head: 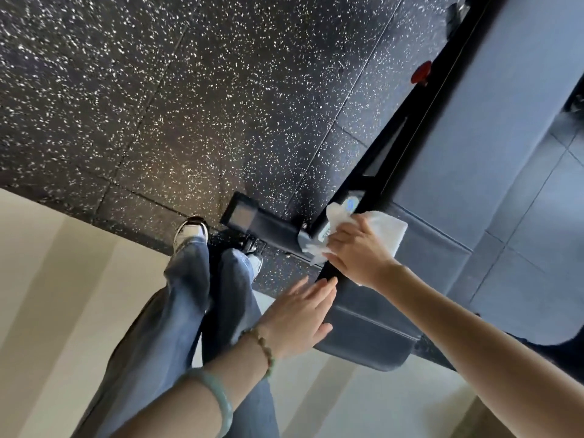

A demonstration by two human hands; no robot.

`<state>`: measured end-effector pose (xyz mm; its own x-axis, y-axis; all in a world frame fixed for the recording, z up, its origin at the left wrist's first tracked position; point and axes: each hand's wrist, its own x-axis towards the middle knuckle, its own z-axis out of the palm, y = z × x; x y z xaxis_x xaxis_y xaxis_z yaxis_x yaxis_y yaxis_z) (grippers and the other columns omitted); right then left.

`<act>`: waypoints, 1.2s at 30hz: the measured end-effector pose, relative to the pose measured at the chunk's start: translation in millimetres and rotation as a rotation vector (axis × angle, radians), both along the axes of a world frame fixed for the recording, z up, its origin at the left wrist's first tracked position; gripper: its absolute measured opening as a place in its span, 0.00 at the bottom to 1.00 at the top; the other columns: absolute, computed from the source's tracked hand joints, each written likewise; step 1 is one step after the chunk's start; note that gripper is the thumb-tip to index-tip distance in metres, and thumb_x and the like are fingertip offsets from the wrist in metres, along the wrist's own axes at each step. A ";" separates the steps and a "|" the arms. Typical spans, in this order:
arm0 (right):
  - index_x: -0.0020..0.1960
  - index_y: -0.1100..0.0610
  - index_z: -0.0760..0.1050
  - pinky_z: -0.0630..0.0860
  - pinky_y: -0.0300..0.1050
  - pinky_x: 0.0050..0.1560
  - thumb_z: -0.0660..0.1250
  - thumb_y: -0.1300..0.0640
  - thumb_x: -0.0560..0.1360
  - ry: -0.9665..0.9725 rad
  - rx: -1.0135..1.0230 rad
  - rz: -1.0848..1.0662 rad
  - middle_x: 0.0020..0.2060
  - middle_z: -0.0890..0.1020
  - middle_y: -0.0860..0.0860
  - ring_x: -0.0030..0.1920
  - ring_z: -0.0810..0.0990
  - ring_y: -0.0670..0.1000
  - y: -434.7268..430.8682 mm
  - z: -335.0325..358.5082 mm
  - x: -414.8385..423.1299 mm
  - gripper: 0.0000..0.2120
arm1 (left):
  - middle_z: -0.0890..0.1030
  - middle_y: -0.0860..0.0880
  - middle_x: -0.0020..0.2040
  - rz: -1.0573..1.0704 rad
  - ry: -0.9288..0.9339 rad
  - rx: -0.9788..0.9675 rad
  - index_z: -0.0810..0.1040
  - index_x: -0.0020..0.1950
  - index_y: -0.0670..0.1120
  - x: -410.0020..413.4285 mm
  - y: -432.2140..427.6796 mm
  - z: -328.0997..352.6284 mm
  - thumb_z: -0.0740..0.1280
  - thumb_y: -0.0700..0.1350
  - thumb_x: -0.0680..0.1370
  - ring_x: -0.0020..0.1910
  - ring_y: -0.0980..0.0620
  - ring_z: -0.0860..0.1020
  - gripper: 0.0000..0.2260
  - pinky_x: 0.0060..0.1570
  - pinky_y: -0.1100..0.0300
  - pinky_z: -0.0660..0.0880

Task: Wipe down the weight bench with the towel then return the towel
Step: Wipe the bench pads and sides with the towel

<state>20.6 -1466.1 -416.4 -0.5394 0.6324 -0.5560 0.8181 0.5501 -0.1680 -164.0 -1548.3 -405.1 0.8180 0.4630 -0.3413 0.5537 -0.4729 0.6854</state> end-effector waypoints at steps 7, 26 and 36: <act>0.42 0.60 0.83 0.55 0.55 0.62 0.67 0.52 0.73 -0.152 0.218 -0.095 0.39 0.84 0.52 0.50 0.79 0.59 71.7 2.9 36.3 0.12 | 0.75 0.47 0.67 0.070 -0.012 0.045 0.77 0.66 0.43 2.1 -10.3 -3.2 0.52 0.55 0.75 0.65 0.52 0.74 0.27 0.64 0.52 0.70; 0.50 0.61 0.79 0.51 0.51 0.63 0.48 0.45 0.80 -0.259 0.084 0.044 0.46 0.82 0.56 0.58 0.72 0.58 45.6 2.3 17.8 0.26 | 0.70 0.45 0.71 0.539 0.077 0.091 0.70 0.71 0.40 31.2 -81.4 2.5 0.52 0.54 0.80 0.69 0.51 0.70 0.26 0.70 0.49 0.65; 0.63 0.56 0.73 0.54 0.49 0.66 0.50 0.47 0.82 -0.208 -0.196 0.310 0.57 0.79 0.51 0.62 0.70 0.53 -47.1 6.4 -44.9 0.20 | 0.71 0.45 0.70 0.635 0.089 0.170 0.71 0.70 0.39 38.2 -124.4 3.9 0.53 0.54 0.80 0.69 0.50 0.69 0.25 0.70 0.51 0.65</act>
